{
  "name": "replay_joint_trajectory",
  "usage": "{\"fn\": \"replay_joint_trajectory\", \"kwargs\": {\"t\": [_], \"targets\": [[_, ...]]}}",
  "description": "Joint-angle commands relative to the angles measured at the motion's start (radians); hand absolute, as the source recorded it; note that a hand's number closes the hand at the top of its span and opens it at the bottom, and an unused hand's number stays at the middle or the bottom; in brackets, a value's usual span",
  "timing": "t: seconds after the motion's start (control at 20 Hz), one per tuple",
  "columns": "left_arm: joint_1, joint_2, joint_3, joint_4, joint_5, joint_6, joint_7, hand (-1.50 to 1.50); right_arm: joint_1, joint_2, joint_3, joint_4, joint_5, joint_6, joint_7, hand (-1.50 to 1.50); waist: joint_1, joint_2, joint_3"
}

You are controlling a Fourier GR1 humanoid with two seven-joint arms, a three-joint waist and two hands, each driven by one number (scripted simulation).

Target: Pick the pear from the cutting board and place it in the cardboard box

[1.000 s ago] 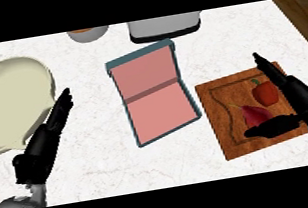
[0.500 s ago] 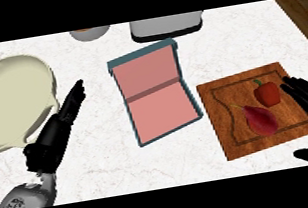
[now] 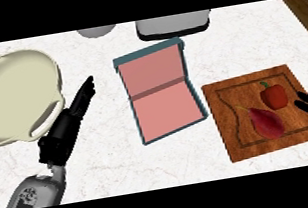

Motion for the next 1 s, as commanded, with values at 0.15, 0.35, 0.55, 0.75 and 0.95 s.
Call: {"fn": "replay_joint_trajectory", "kwargs": {"t": [0.15,0.35,0.55,0.75,0.95], "targets": [[0.014,-0.027,0.002,-0.044,-0.034,-0.020,0.034,0.00,-0.031,0.059,0.005,-0.095,-0.043,0.192,0.202,-1.50,0.025,0.002,0.002],[-0.049,-0.064,0.033,0.046,-0.058,-0.041,0.010,0.00,-0.082,0.181,0.088,-0.063,0.036,0.203,0.247,-1.50,0.023,0.004,0.002],[-0.036,-0.044,0.078,-0.020,-0.044,-0.085,0.061,0.00,-0.124,0.220,0.053,0.097,0.096,0.195,0.118,-1.50,0.025,0.003,0.002],[0.015,-0.093,0.053,-0.003,-0.088,-0.086,0.007,0.00,-0.200,0.299,0.098,0.111,0.157,0.262,0.229,-1.50,0.025,0.003,0.002],[-0.018,-0.089,0.090,-0.038,-0.086,-0.098,0.078,0.00,-0.198,0.341,0.118,0.208,0.219,0.256,0.211,-1.50,0.025,0.003,0.002]]}}
